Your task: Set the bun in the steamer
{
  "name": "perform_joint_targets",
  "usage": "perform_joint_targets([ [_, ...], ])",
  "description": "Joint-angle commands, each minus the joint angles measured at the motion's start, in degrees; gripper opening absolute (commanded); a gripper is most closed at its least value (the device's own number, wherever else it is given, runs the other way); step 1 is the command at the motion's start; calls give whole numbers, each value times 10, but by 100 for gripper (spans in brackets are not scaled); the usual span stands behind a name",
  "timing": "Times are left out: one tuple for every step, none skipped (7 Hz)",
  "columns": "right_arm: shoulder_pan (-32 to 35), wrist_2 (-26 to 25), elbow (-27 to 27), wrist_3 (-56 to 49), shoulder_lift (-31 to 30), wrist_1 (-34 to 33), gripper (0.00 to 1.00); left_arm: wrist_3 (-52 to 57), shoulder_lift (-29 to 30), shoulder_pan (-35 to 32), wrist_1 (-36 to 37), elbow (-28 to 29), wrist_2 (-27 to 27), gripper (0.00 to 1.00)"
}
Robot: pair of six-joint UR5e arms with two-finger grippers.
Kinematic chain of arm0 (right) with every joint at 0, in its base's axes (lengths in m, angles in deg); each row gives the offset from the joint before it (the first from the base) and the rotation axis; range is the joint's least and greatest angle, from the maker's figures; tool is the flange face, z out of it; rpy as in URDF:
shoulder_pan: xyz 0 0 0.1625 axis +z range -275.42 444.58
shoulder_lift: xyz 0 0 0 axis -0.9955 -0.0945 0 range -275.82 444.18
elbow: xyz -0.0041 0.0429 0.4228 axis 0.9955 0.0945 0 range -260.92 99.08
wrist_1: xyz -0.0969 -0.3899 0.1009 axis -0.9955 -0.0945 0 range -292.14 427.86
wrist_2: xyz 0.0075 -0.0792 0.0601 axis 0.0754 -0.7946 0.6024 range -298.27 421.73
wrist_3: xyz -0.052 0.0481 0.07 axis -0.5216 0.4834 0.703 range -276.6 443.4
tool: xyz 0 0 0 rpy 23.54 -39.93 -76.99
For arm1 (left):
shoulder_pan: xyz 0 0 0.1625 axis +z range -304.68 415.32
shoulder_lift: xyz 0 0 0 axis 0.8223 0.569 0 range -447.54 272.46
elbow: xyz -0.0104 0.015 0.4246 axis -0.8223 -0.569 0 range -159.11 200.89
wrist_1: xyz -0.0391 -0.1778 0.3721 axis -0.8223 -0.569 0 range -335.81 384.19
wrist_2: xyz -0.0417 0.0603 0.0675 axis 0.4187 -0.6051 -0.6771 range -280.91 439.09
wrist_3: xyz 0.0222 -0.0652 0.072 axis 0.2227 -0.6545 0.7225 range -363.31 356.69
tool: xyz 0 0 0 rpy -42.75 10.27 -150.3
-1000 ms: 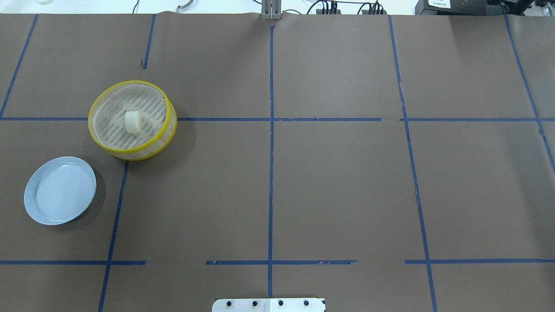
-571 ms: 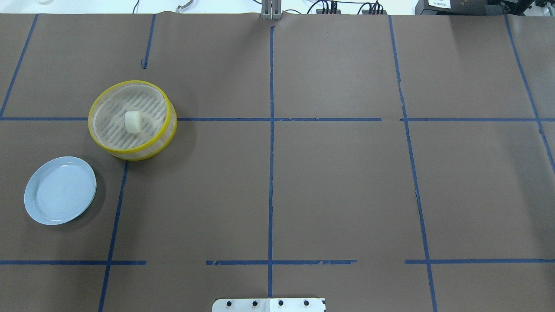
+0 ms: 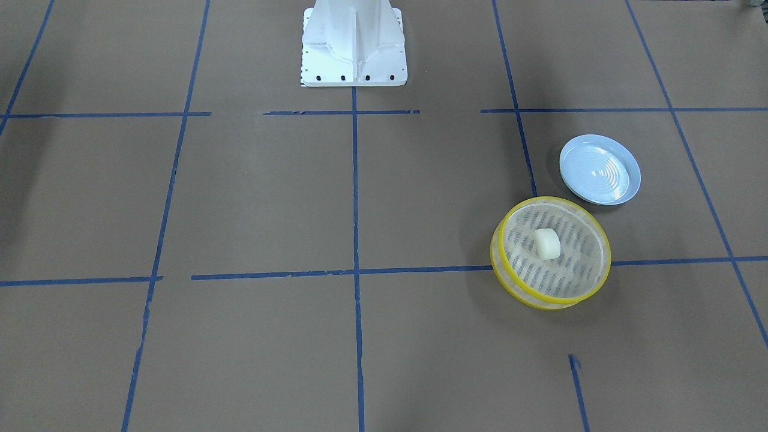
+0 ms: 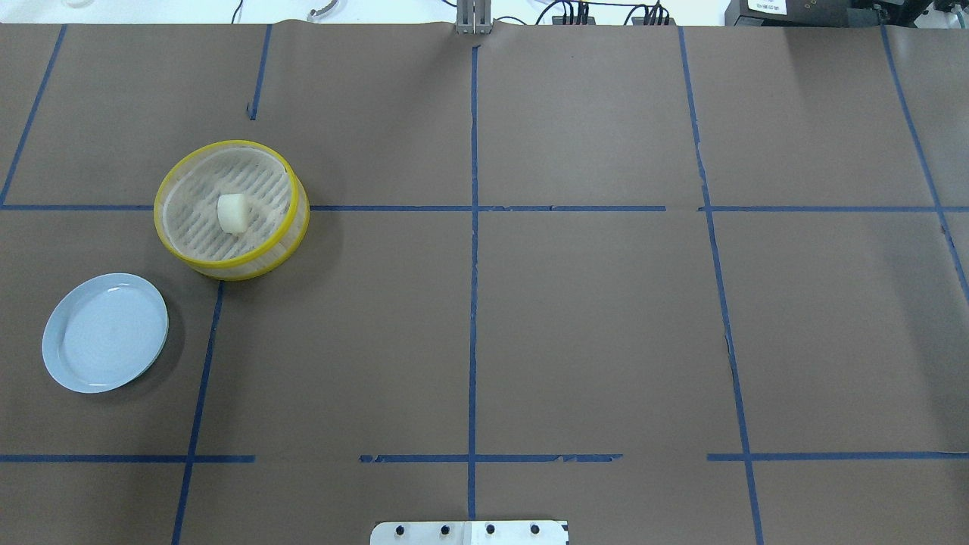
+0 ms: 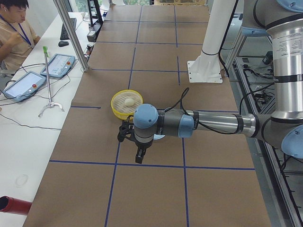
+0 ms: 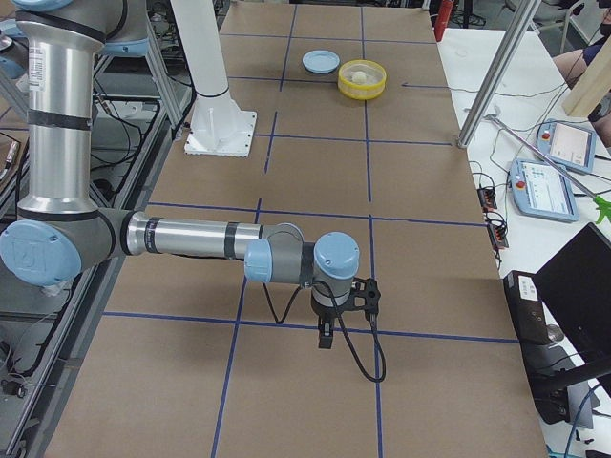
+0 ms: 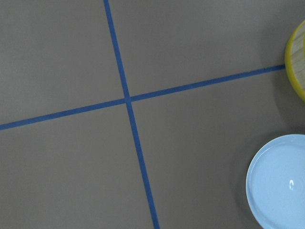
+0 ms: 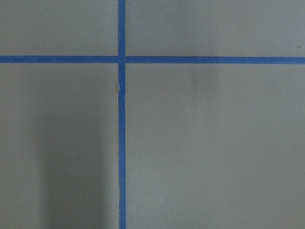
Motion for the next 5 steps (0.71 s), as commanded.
perform_joint_targets([
  [0,0,0,0,0,0,100,-1,-7,-9,0,-2,2,100],
  [0,0,0,0,0,0,100,3,-23,-33,-2,-9,3,100],
  [0,0,0,0,0,0,100,5,-45,-62,-6,-22,2,100],
  [0,0,0,0,0,0,100,5,-46,-74,-7,-20,-1,100],
  [0,0,0,0,0,0,100,2,-40,-74,-17,-10,-9,100],
])
